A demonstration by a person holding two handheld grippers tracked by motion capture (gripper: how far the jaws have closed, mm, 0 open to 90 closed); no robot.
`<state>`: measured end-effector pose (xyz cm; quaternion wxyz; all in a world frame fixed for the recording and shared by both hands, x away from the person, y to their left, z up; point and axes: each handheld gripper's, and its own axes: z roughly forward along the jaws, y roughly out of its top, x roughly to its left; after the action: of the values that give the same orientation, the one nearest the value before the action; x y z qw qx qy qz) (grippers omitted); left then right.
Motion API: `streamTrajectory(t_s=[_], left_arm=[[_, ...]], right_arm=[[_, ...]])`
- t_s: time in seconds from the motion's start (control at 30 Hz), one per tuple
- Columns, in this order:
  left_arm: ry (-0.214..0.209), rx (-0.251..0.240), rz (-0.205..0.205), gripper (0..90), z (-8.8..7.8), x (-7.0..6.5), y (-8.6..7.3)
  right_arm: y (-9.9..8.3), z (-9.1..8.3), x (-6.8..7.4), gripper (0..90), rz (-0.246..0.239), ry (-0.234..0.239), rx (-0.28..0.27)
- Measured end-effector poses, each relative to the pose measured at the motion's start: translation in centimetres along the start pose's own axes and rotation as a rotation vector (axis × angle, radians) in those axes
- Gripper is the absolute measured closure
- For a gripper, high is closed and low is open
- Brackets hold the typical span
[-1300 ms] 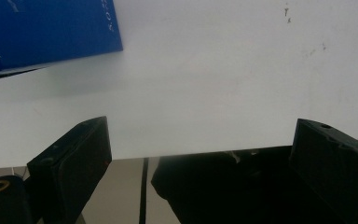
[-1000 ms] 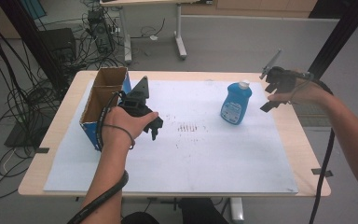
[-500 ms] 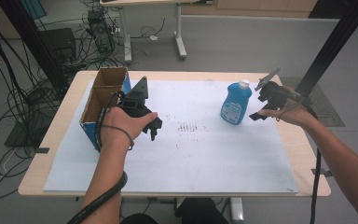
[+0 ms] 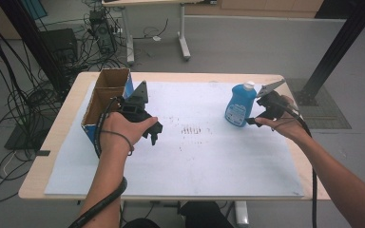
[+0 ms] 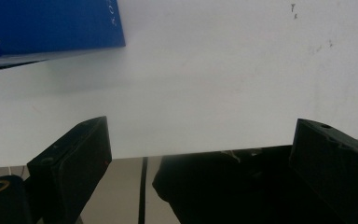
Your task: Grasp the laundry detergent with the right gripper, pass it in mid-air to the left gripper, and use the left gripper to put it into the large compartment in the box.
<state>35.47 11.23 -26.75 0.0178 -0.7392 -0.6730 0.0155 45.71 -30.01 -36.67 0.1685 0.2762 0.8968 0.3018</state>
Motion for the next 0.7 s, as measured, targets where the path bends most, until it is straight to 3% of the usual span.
streamTrajectory(t_s=[0.17, 0.2, 0.7], left_arm=[[0.001, -0.001, -0.001, 5.8, 0.0, -0.1, 0.0], [0.003, 0.001, -0.001, 5.8, 0.0, -0.1, 0.0], [0.012, 0.012, 0.001, 5.8, 0.5, 0.0, 0.4]], right_arm=[[-0.1, 0.6, 0.4, 3.6, 0.006, -0.042, -0.062], [-0.2, 0.9, 0.4, 2.6, 0.027, -0.056, -0.101], [-0.1, 3.1, 0.5, 2.7, 0.057, -0.043, -0.183]])
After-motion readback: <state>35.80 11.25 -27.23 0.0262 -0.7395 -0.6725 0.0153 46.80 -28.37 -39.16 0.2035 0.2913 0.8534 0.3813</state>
